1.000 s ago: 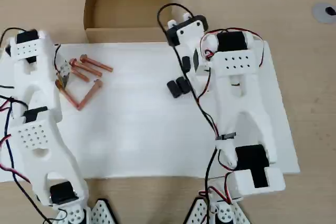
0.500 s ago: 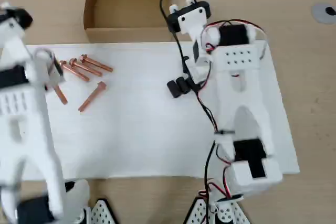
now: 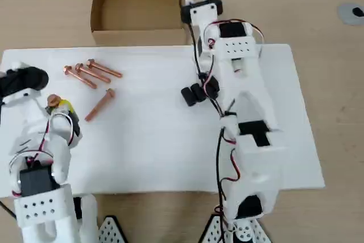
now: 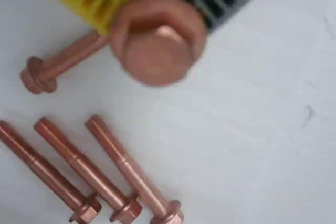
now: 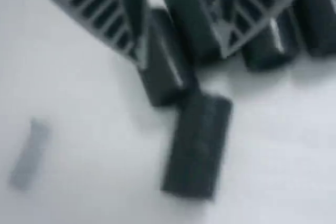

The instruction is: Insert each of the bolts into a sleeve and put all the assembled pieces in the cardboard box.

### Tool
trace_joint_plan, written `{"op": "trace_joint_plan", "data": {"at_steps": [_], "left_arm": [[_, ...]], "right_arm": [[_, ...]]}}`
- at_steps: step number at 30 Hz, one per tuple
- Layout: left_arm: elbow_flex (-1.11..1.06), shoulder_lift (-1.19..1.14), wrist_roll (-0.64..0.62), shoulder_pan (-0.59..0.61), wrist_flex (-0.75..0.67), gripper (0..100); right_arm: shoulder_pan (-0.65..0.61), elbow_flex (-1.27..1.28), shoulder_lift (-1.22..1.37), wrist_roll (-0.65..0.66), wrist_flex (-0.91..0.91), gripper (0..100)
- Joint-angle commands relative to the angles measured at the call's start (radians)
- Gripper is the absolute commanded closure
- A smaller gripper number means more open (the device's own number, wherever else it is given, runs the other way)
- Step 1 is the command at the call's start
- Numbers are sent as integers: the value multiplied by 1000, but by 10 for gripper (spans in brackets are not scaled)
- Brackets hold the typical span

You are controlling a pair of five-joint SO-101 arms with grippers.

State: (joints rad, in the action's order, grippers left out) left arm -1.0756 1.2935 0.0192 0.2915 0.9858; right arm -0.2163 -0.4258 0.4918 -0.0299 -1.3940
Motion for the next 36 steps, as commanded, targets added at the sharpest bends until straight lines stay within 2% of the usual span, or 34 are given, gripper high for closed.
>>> {"op": "trace_joint_plan", "data": {"at_steps": [1, 8, 20, 36], "left_arm": [[-11, 36, 5, -11, -28, 993], [-44, 39, 2, -11, -31, 994], [-38, 41, 3, -12, -29, 994], [-35, 41, 6, -12, -26, 994]], "right_arm": [[-36, -133, 47, -11, -6, 860], [-59, -302, 223, -14, -17, 860], [-56, -598, 449, -44, -135, 858], [-56, -759, 507, -37, -342, 857]]}}
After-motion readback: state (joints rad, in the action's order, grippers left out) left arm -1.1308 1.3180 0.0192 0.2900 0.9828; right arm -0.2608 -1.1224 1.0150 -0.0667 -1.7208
